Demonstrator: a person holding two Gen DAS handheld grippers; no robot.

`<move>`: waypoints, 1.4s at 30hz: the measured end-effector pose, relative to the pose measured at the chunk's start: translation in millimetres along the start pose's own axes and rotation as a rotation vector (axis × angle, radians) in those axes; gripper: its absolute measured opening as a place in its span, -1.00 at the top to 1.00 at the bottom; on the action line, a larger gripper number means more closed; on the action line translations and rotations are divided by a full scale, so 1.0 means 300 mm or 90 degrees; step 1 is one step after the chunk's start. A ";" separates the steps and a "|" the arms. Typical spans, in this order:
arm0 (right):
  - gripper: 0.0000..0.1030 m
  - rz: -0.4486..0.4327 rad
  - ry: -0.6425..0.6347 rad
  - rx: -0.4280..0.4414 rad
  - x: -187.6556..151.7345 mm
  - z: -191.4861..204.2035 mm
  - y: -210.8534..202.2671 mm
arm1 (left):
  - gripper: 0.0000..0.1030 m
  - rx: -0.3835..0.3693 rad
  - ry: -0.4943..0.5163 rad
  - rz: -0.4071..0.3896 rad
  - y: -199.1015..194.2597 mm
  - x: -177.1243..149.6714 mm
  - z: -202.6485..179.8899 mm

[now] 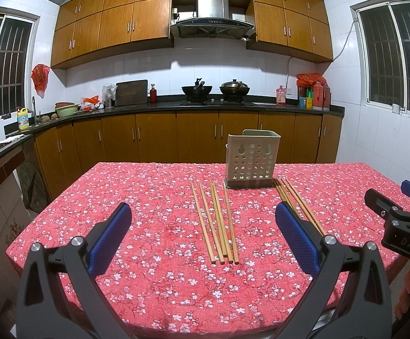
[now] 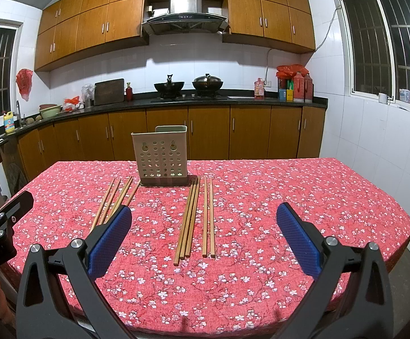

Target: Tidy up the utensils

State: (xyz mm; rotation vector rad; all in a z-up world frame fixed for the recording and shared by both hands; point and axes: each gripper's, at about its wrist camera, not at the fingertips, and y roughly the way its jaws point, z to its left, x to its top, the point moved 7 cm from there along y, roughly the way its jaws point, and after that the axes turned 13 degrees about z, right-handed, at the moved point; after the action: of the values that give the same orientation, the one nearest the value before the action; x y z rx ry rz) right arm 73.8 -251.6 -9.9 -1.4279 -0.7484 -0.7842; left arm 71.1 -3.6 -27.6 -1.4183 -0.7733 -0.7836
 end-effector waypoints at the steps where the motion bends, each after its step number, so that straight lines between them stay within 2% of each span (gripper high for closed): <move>1: -0.97 0.000 0.000 0.000 0.000 0.000 0.000 | -0.93 0.000 0.000 0.000 0.001 0.000 -0.001; 17: -0.97 0.011 0.002 -0.002 0.010 -0.011 0.025 | -0.93 0.004 0.000 0.011 0.046 0.004 -0.008; 21: -0.97 0.025 0.004 0.006 0.027 -0.005 0.075 | -0.93 0.011 -0.005 0.034 0.107 0.005 0.012; 26: -0.95 0.078 0.016 0.020 0.035 -0.033 0.197 | -0.93 0.016 -0.027 0.087 0.217 0.020 0.062; 29: -0.71 0.137 0.032 0.014 0.029 -0.060 0.302 | -0.93 0.022 -0.037 0.127 0.293 0.019 0.088; 31: -0.43 0.188 0.049 0.015 0.015 -0.084 0.379 | -0.93 0.019 -0.043 0.159 0.357 0.015 0.101; 33: -0.25 0.223 0.061 0.017 -0.003 -0.106 0.440 | -0.90 0.018 -0.042 0.184 0.413 0.009 0.114; 35: -0.09 0.260 0.072 0.019 -0.026 -0.125 0.502 | -0.60 0.016 -0.036 0.201 0.450 0.004 0.113; 36: 0.00 0.279 0.076 0.021 -0.039 -0.131 0.530 | -0.52 0.011 -0.032 0.216 0.475 -0.001 0.112; 38: 0.08 0.305 0.082 0.030 -0.057 -0.137 0.575 | -0.24 -0.004 -0.031 0.248 0.522 -0.015 0.104; 42: 0.25 0.336 0.073 0.031 -0.089 -0.130 0.619 | 0.00 -0.029 -0.029 0.293 0.591 -0.043 0.085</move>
State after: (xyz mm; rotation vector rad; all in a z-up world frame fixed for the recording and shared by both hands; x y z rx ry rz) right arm 213.0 -291.4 -135.5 -1.4344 -0.2758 -0.4272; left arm 213.3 22.7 -133.9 -1.5805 -0.4368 -0.4158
